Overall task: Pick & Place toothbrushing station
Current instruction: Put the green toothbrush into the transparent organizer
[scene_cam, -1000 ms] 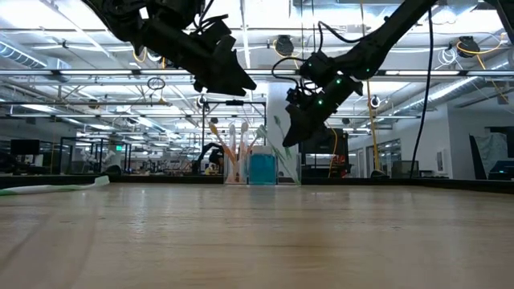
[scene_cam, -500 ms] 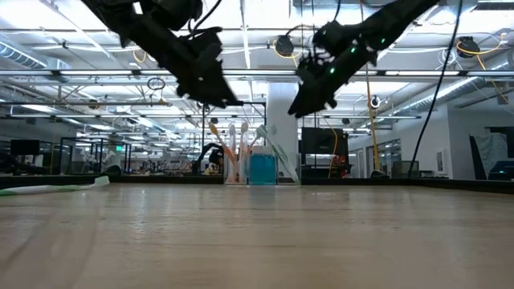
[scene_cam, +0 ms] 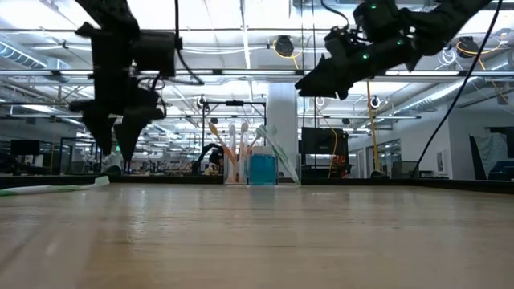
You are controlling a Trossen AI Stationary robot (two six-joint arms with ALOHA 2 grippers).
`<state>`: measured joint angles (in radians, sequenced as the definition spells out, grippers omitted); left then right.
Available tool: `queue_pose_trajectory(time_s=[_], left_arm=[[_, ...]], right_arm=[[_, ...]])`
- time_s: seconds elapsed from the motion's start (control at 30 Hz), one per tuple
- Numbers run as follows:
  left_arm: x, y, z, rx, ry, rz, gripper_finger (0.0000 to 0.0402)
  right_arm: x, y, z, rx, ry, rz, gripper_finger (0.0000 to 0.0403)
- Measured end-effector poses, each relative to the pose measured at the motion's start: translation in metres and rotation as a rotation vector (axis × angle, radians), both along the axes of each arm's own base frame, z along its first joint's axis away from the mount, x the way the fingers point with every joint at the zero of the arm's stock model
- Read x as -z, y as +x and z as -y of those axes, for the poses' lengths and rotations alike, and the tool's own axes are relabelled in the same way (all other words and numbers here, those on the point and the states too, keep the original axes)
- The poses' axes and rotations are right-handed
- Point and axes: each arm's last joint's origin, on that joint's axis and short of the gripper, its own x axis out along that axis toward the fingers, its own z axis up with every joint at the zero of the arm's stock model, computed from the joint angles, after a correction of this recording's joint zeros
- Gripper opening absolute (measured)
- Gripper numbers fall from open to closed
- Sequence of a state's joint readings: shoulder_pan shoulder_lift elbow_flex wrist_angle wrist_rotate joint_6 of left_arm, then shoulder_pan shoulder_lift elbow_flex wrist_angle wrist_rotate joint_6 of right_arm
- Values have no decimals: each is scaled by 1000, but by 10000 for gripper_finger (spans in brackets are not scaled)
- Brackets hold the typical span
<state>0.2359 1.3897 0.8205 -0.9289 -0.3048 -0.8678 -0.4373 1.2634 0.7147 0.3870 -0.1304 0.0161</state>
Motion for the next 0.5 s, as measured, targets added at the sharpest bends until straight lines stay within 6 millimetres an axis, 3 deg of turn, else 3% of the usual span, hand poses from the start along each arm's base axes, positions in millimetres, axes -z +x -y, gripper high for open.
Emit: queue_pose_trajectory(time_s=[0.2,0.5], left_arm=[[20,-11,-6,-121,-28,-29,269],[46,-28,-18,-226,-49,5,269]], right_arm=[[15,-5,-15,-37,27,18,196],[11,-3,-24,-75,9,44,196]])
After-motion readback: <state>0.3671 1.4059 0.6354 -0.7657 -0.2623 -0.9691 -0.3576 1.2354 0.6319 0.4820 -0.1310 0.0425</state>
